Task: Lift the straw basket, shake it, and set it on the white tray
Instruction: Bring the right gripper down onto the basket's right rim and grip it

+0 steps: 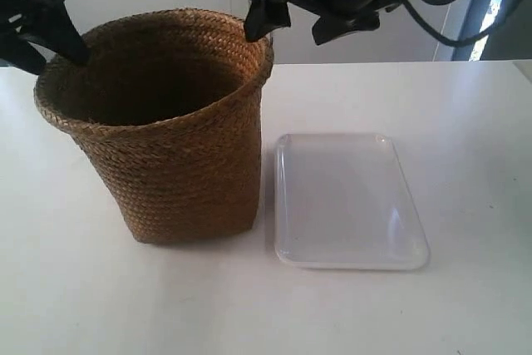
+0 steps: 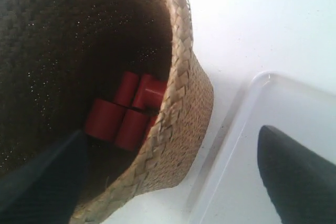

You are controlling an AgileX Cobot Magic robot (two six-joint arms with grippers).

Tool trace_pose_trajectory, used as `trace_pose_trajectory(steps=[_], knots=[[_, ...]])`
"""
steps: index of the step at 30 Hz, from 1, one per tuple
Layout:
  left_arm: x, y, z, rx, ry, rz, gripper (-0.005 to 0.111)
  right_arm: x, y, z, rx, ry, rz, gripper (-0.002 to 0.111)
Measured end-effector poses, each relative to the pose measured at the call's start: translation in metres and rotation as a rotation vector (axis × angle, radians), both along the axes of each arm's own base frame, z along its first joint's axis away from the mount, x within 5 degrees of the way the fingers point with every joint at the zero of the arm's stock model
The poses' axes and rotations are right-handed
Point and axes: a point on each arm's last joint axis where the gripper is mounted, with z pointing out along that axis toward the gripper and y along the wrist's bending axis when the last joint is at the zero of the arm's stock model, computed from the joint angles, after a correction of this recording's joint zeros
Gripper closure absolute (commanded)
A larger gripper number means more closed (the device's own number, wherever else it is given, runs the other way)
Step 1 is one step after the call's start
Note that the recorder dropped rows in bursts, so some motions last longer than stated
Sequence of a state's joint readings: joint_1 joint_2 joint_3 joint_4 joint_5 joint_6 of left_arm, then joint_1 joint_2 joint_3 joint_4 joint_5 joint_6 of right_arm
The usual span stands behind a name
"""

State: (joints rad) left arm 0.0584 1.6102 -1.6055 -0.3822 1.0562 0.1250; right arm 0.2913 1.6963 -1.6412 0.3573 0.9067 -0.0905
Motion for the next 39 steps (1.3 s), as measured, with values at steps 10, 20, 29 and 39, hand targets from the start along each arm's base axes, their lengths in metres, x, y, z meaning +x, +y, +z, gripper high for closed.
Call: trace_pose_trajectory(steps=[10,20,29,39], knots=[[0.009,0.000,-0.014,-0.011,0.050,-0.007,0.033,0.019,0.008,-0.027,-0.014,0.026,-0.008,0.024],[0.010,0.000,-0.014,-0.016,0.054,-0.008,0.033,0.020,0.006,-0.027,-0.042,0.009,-0.010,0.024],[0.017,-0.001,-0.026,-0.033,0.095,-0.012,0.033,0.028,0.007,-0.042,-0.062,0.032,-0.015,0.024],[0.021,-0.001,-0.031,-0.046,0.105,-0.013,0.033,0.037,0.010,-0.042,-0.015,0.033,-0.065,0.024]])
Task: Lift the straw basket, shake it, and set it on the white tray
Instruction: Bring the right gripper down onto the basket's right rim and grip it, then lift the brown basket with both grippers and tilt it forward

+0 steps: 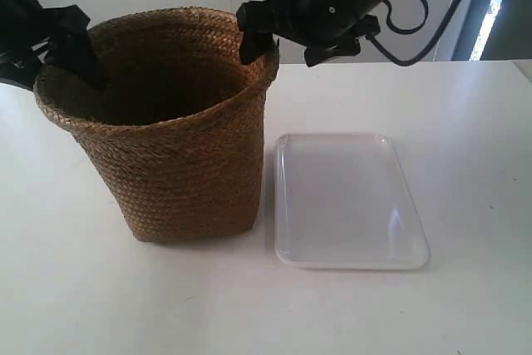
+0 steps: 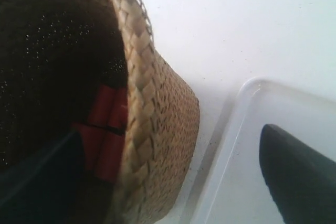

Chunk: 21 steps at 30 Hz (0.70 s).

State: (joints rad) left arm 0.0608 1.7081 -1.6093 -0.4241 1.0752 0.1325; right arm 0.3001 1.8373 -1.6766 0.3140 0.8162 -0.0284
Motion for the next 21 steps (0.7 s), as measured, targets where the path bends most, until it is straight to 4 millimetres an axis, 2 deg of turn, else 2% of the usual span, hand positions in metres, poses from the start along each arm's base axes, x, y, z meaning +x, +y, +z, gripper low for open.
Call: trace_pose_trajectory(steps=[11,21], knots=[[0.002,0.000,0.001,0.004,-0.027,-0.005,0.033,0.017,0.008,-0.004,0.024,0.101,-0.017,0.024],[0.002,0.000,0.001,-0.002,-0.030,-0.009,0.033,0.017,0.010,-0.001,0.036,0.109,-0.008,0.024]])
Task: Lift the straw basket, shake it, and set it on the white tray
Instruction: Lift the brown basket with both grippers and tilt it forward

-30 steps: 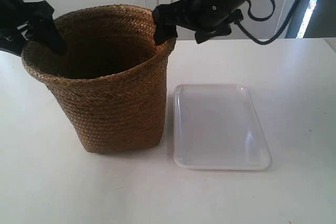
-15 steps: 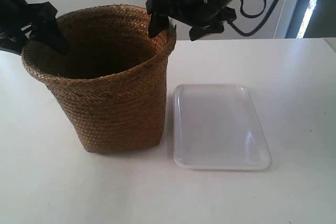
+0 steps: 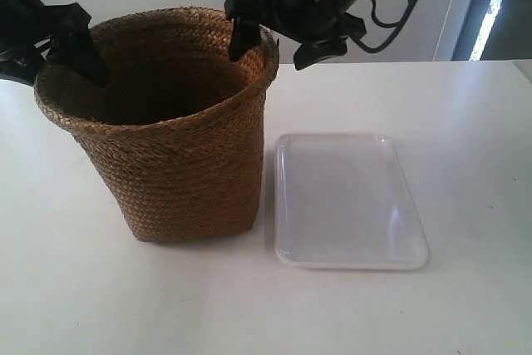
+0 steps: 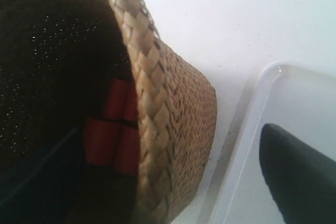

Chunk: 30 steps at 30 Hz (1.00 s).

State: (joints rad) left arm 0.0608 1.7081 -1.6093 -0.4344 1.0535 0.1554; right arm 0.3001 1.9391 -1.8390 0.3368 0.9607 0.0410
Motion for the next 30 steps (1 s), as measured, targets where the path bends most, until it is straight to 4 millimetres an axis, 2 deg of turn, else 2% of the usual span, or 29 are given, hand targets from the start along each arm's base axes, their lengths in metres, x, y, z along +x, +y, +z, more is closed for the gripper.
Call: trace_pose_trajectory(steps=[7,11,14,20,21,22,30], knots=[[0.000,0.000,0.000,-0.001,0.000,0.000,0.033,0.001,0.002,-0.007,0.005,0.028,0.019,0.026],[0.000,0.000,0.000,-0.001,0.000,0.000,0.036,0.005,0.004,-0.022,-0.012,0.079,0.028,0.039],[0.000,0.000,0.000,-0.001,0.000,0.000,0.053,0.006,0.004,-0.027,-0.017,0.091,0.032,0.057],[0.002,0.001,0.001,0.005,-0.024,0.013,0.107,0.007,0.005,-0.026,-0.011,0.085,0.029,0.097],[0.003,0.001,0.000,0.007,-0.032,0.022,0.106,0.007,0.005,-0.026,-0.008,0.086,0.029,0.106],[0.004,0.001,0.000,0.008,-0.042,0.029,0.106,0.007,0.005,-0.025,-0.003,0.085,0.029,0.108],[0.007,0.001,0.002,-0.005,-0.071,0.045,0.106,0.003,0.003,-0.013,-0.046,0.038,0.038,0.108]])
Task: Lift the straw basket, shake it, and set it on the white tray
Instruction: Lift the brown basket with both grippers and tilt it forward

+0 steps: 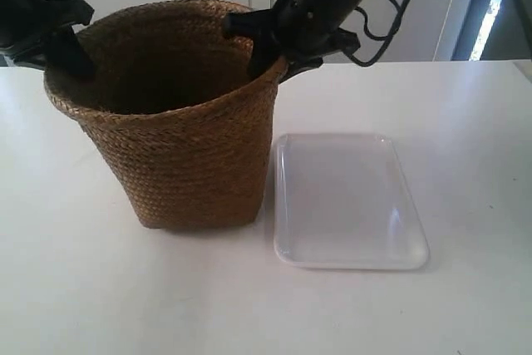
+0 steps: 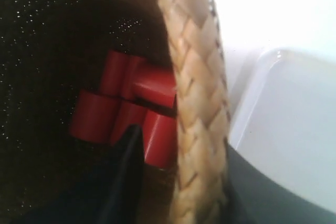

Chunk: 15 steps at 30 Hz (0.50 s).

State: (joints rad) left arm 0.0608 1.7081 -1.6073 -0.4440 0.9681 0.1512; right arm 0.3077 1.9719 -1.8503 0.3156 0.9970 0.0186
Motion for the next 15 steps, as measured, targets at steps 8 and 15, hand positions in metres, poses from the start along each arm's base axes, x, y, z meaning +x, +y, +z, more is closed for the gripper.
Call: trace_pose_trajectory(steps=[8,15], knots=[[-0.044,-0.030,0.016,0.000,-0.199,0.022,0.107,-0.045,-0.009,0.048,-0.048,-0.234,-0.011,0.108],[-0.104,-0.046,0.033,0.024,-0.345,-0.006,0.107,-0.101,-0.017,0.055,-0.128,-0.324,0.052,0.108]])
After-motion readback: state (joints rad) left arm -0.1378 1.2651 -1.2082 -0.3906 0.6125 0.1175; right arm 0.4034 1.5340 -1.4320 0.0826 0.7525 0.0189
